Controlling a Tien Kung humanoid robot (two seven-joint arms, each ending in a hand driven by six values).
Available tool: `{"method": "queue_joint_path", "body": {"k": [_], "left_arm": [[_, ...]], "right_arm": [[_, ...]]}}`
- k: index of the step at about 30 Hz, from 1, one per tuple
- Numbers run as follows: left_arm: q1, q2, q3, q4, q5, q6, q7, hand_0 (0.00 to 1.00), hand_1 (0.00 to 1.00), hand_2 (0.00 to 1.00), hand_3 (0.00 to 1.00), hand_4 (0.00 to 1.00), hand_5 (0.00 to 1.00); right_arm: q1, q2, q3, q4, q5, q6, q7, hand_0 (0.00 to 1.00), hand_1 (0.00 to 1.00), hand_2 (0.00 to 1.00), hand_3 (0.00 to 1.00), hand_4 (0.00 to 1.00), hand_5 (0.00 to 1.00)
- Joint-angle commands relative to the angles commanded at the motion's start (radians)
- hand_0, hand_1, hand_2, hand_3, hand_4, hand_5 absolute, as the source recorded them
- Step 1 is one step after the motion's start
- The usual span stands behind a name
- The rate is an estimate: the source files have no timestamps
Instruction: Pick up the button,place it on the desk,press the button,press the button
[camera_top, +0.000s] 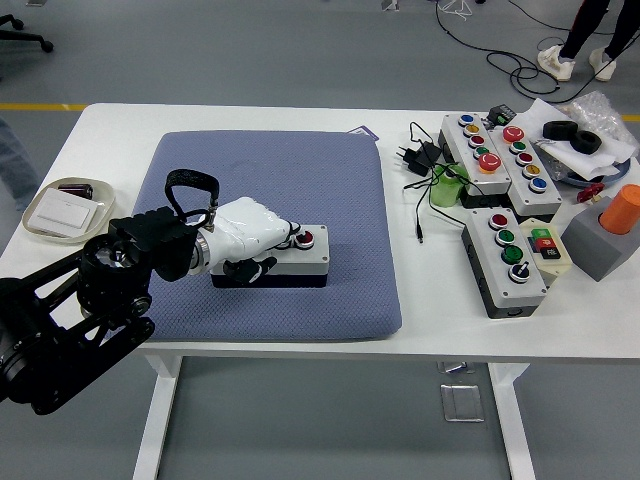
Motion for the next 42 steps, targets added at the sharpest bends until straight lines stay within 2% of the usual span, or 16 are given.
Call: {"method": "queue_joint_path", "body": {"k": [6, 14, 18, 22, 23, 24, 27, 28, 29, 33, 34, 35, 37, 40, 41, 42], "left_arm": [[-0.011, 0.002, 0.029, 0.013, 0.0, -0.007, -0.003, 0.142, 0.072, 0.088, 0.859, 0.461, 0.002], [-0.01, 0.005, 0.032, 0.017, 0.0, -0.012, -0.002, 0.142, 0.072, 0.088, 0.859, 0.462, 0.002], [-0.004, 0.005, 0.006, 0.002, 0.0, 0.027, 0.001, 0.143, 0.072, 0.089, 0.862, 0.463, 0.002], [0.008, 0.004, -0.042, -0.025, 0.0, 0.094, 0.012, 0.143, 0.072, 0.089, 0.862, 0.463, 0.002], [0.011, 0.005, -0.061, -0.034, 0.0, 0.114, 0.016, 0.141, 0.094, 0.109, 0.866, 0.577, 0.002], [0.017, 0.005, -0.085, -0.046, 0.0, 0.134, 0.02, 0.141, 0.094, 0.109, 0.866, 0.577, 0.002], [0.024, 0.004, -0.121, -0.061, 0.0, 0.153, 0.027, 0.141, 0.094, 0.109, 0.866, 0.577, 0.002], [0.03, 0.004, -0.144, -0.07, 0.0, 0.175, 0.038, 0.141, 0.094, 0.109, 0.866, 0.577, 0.002], [0.031, 0.004, -0.152, -0.072, 0.0, 0.181, 0.041, 0.123, 0.212, 0.252, 0.954, 0.942, 0.753], [0.045, -0.001, -0.199, -0.073, 0.0, 0.27, 0.071, 0.123, 0.212, 0.252, 0.954, 0.942, 0.753], [0.05, -0.003, -0.213, -0.063, 0.0, 0.31, 0.088, 0.123, 0.212, 0.252, 0.954, 0.942, 0.753], [0.054, -0.006, -0.222, -0.056, 0.0, 0.341, 0.097, 0.369, 0.547, 0.664, 0.998, 0.947, 0.966], [0.062, -0.01, -0.238, -0.041, -0.006, 0.418, 0.108, 0.369, 0.547, 0.664, 0.998, 0.947, 0.966], [0.076, -0.015, -0.263, 0.008, -0.119, 0.537, 0.087, 0.369, 0.547, 0.664, 0.998, 0.947, 0.966], [0.081, -0.017, -0.269, 0.022, -0.164, 0.583, 0.075, 0.723, 0.844, 0.976, 0.998, 0.932, 0.998], [0.087, -0.02, -0.277, 0.04, -0.216, 0.635, 0.058, 0.723, 0.844, 0.976, 0.998, 0.932, 0.998]], "right_arm": [[-0.001, 0.0, 0.002, 0.0, -0.001, -0.001, 0.0, 0.627, 0.477, 0.539, 0.582, 0.279, 0.022], [-0.002, 0.001, 0.001, 0.0, -0.001, -0.001, -0.001, 0.627, 0.477, 0.539, 0.582, 0.28, 0.022], [-0.004, 0.001, -0.001, 0.0, 0.002, 0.0, -0.002, 0.627, 0.477, 0.539, 0.582, 0.28, 0.022], [-0.005, 0.001, -0.002, 0.0, 0.002, 0.0, -0.002, 0.627, 0.477, 0.539, 0.582, 0.28, 0.022], [-0.005, 0.001, -0.003, 0.0, 0.004, 0.0, -0.001, 0.627, 0.477, 0.539, 0.582, 0.279, 0.022], [-0.005, 0.001, -0.003, 0.0, 0.003, 0.0, -0.002, 0.627, 0.477, 0.539, 0.582, 0.279, 0.022], [-0.005, 0.001, -0.004, 0.0, 0.004, 0.001, -0.001, 0.627, 0.477, 0.539, 0.582, 0.279, 0.022], [-0.004, 0.001, -0.004, 0.0, 0.006, 0.0, -0.001, 0.627, 0.477, 0.539, 0.582, 0.279, 0.022], [-0.004, 0.002, -0.005, 0.0, 0.006, 0.0, -0.001, 0.627, 0.477, 0.539, 0.582, 0.28, 0.022], [-0.003, 0.002, -0.008, 0.0, 0.011, 0.001, -0.001, 0.627, 0.477, 0.539, 0.582, 0.28, 0.022], [-0.002, 0.003, -0.005, 0.0, 0.007, 0.001, -0.002, 0.627, 0.477, 0.539, 0.582, 0.28, 0.022], [-0.002, 0.003, -0.005, 0.0, 0.007, 0.001, -0.002, 0.627, 0.477, 0.539, 0.582, 0.28, 0.022], [-0.003, 0.003, -0.005, 0.0, 0.008, 0.001, -0.002, 0.627, 0.477, 0.539, 0.582, 0.28, 0.022], [-0.003, 0.003, -0.006, 0.0, 0.007, 0.002, -0.002, 0.627, 0.477, 0.539, 0.582, 0.28, 0.022], [-0.003, 0.003, -0.006, 0.0, 0.007, 0.002, -0.002, 0.627, 0.477, 0.539, 0.582, 0.279, 0.022], [-0.003, 0.003, -0.006, 0.0, 0.008, 0.002, -0.002, 0.627, 0.477, 0.539, 0.582, 0.279, 0.022]]}}
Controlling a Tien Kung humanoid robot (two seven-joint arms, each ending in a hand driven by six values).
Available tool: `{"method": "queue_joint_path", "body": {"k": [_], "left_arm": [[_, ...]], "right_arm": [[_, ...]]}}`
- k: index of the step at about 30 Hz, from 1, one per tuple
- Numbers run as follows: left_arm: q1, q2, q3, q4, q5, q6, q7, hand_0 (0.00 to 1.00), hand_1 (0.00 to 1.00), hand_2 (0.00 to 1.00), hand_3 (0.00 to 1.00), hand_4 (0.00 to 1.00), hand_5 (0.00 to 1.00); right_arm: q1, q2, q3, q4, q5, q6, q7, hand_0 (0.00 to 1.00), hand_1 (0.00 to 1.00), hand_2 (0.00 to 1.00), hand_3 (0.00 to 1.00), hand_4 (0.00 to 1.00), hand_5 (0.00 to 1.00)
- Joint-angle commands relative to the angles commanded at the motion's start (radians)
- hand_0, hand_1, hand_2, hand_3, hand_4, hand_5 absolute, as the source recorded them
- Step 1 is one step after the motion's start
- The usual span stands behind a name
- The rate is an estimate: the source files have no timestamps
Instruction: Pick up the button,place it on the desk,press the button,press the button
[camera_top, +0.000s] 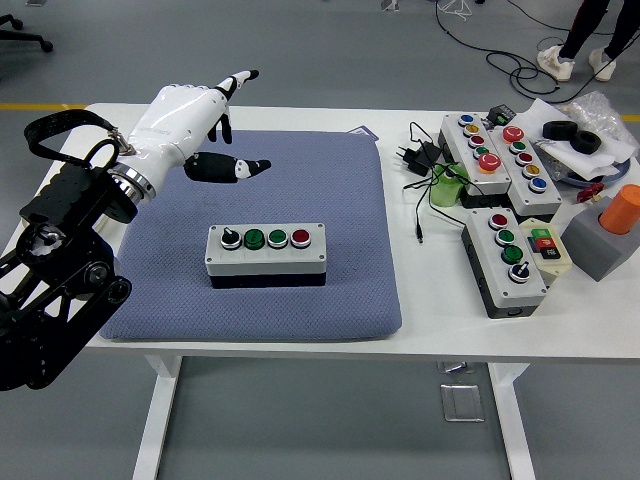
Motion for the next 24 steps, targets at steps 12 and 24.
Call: {"method": "queue_joint_path", "body": {"k": [12, 24], "left_arm": [[0.059, -0.014, -0.018, 0.113, -0.494, 0.218, -0.165, 0.849, 0.926, 0.998, 0.981, 0.807, 0.998], [0.073, -0.013, -0.002, 0.183, -1.008, 0.142, -0.185, 0.833, 0.918, 0.975, 0.934, 0.766, 0.998]], "right_arm": [[0.0, 0.001, -0.006, 0.0, 0.01, 0.0, 0.001, 0.627, 0.477, 0.539, 0.582, 0.279, 0.022], [0.001, 0.001, -0.016, 0.0, 0.019, 0.001, 0.001, 0.627, 0.477, 0.539, 0.582, 0.279, 0.022]]}}
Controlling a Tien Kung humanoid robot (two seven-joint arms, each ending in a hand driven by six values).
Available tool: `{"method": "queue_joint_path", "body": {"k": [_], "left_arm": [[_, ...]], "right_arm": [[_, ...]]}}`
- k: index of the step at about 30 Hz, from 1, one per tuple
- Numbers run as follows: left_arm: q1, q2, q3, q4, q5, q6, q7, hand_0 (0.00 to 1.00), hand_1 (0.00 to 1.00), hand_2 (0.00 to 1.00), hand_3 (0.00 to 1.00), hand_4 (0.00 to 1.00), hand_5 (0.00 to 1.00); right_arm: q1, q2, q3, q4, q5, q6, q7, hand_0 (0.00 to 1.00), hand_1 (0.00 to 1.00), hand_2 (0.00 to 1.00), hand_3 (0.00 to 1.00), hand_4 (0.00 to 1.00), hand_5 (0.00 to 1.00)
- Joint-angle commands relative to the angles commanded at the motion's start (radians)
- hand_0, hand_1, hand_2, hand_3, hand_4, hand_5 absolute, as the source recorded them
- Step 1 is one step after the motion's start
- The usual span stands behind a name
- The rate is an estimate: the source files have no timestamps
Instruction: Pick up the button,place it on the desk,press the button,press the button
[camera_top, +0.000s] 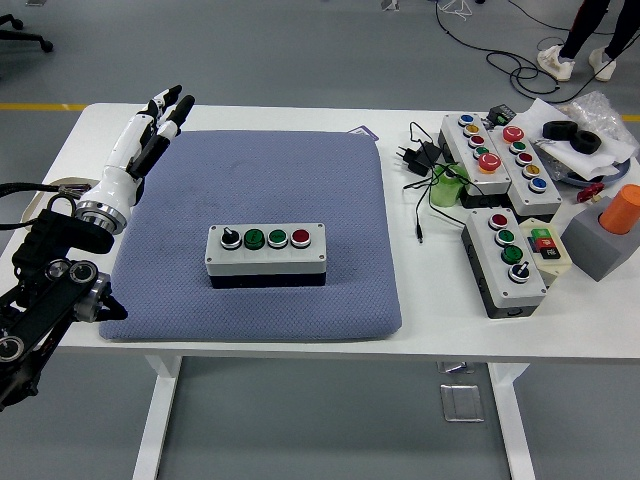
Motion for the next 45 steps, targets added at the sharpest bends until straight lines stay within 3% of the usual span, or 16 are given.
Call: {"method": "queue_joint_path", "body": {"k": [8, 11, 15, 23, 32, 45], "left_arm": [[-0.001, 0.002, 0.0, 0.024, -0.33, -0.068, -0.024, 0.824, 0.91, 0.964, 0.918, 0.757, 0.998], [0.003, 0.01, 0.004, 0.041, -0.418, -0.14, -0.034, 0.8, 0.881, 0.948, 0.914, 0.75, 0.998], [0.006, 0.013, 0.0, 0.055, -0.432, -0.175, -0.044, 0.8, 0.881, 0.948, 0.914, 0.75, 0.998], [0.006, 0.016, -0.013, 0.08, -0.429, -0.194, -0.055, 0.785, 0.868, 0.936, 0.906, 0.742, 0.998], [0.009, 0.018, -0.031, 0.118, -0.415, -0.199, -0.067, 0.773, 0.856, 0.926, 0.903, 0.739, 0.998], [0.016, 0.023, -0.055, 0.127, -0.403, -0.208, -0.069, 0.776, 0.851, 0.911, 0.898, 0.731, 0.998]], "right_arm": [[0.002, 0.0, -0.006, 0.0, 0.007, 0.0, 0.002, 0.627, 0.477, 0.539, 0.582, 0.28, 0.022], [0.002, 0.0, -0.007, 0.0, 0.009, 0.0, 0.002, 0.627, 0.477, 0.539, 0.582, 0.279, 0.022], [0.001, 0.0, -0.009, 0.0, 0.01, 0.001, 0.002, 0.627, 0.477, 0.539, 0.582, 0.279, 0.022], [-0.003, 0.001, -0.011, 0.0, 0.012, 0.002, 0.001, 0.627, 0.477, 0.539, 0.582, 0.279, 0.022], [-0.006, 0.001, -0.016, 0.0, 0.015, 0.003, 0.001, 0.627, 0.477, 0.539, 0.582, 0.279, 0.022], [-0.007, 0.0, -0.014, 0.0, 0.01, 0.003, 0.002, 0.627, 0.477, 0.539, 0.582, 0.279, 0.022]]}}
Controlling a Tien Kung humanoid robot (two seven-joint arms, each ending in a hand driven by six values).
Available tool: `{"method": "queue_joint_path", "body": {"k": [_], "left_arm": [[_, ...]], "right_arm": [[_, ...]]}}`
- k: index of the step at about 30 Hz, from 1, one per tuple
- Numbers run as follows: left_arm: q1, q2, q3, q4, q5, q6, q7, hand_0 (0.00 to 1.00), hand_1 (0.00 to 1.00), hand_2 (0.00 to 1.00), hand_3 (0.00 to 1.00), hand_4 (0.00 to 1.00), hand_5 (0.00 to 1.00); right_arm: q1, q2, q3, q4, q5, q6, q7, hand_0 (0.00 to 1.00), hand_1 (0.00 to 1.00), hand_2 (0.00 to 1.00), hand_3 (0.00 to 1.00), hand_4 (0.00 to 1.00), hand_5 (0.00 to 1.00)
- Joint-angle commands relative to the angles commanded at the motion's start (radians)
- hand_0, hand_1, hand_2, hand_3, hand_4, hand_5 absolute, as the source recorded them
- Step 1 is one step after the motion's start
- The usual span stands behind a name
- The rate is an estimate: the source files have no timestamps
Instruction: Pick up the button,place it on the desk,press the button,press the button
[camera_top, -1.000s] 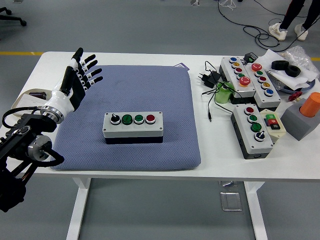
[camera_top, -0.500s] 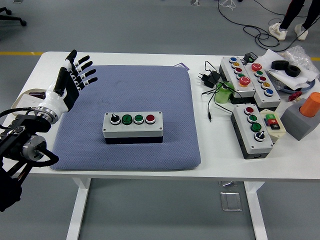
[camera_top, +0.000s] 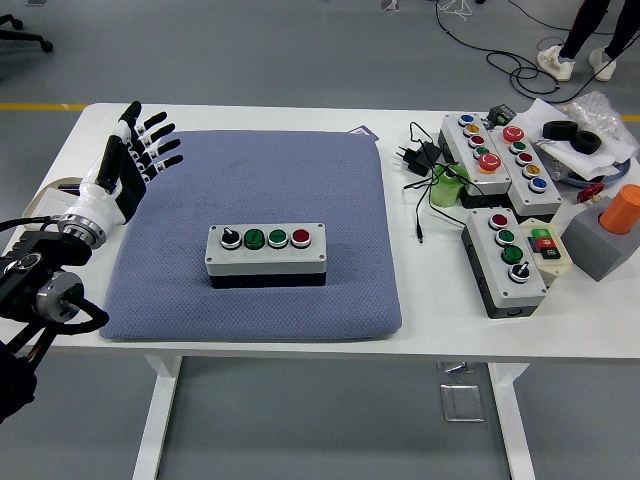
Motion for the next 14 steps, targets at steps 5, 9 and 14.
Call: {"method": "queue_joint_path", "body": {"k": [5, 9, 14], "left_arm": [[-0.002, 0.0, -0.002, 0.002, -0.001, -0.001, -0.001, 0.776, 0.852, 0.911, 0.895, 0.729, 0.998], [-0.002, 0.0, -0.005, 0.005, -0.002, -0.002, -0.001, 0.775, 0.852, 0.911, 0.893, 0.728, 0.998], [0.0, 0.001, -0.011, 0.007, -0.004, -0.005, -0.004, 0.775, 0.852, 0.911, 0.893, 0.728, 0.998]], "right_arm": [[0.003, 0.0, 0.0, 0.0, 0.002, -0.001, 0.0, 0.627, 0.477, 0.539, 0.582, 0.279, 0.022], [0.004, 0.0, 0.003, 0.0, -0.002, -0.001, 0.0, 0.627, 0.477, 0.539, 0.582, 0.279, 0.022], [0.004, 0.001, 0.005, 0.0, -0.006, -0.001, -0.001, 0.627, 0.477, 0.539, 0.582, 0.279, 0.022]]}}
